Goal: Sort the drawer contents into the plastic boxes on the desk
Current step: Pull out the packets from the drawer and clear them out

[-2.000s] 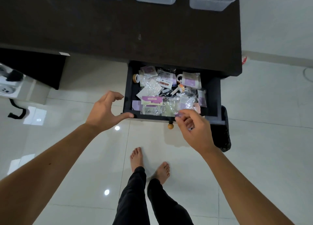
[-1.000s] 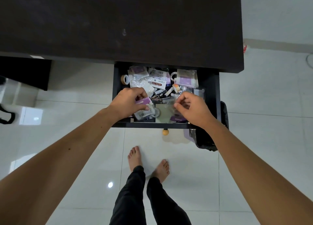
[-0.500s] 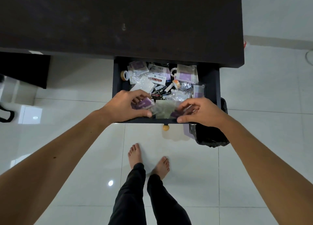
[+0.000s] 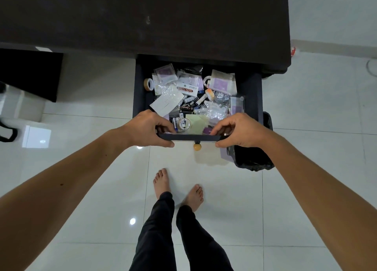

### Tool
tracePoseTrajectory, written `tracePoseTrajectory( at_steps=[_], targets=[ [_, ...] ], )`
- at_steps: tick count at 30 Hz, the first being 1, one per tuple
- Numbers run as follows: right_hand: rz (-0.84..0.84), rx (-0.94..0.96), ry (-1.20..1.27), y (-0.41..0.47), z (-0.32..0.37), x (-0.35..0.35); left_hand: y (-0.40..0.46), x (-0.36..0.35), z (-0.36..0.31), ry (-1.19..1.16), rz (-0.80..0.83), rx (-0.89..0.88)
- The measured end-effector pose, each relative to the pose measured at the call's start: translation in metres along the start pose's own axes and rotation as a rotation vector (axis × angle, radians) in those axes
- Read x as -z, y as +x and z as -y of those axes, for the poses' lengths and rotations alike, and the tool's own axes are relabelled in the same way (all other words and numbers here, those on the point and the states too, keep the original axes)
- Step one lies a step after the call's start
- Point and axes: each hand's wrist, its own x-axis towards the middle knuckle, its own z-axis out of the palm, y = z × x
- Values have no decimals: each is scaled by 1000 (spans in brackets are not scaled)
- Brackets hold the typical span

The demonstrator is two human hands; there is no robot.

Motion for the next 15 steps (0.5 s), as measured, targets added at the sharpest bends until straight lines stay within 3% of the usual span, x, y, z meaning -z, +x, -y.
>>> tracePoseTrajectory(
  at_steps=[15],
  targets=[
    [-38,1,15,-32,-24,-41,-39,-47,0,-7,-19,31]
  ],
)
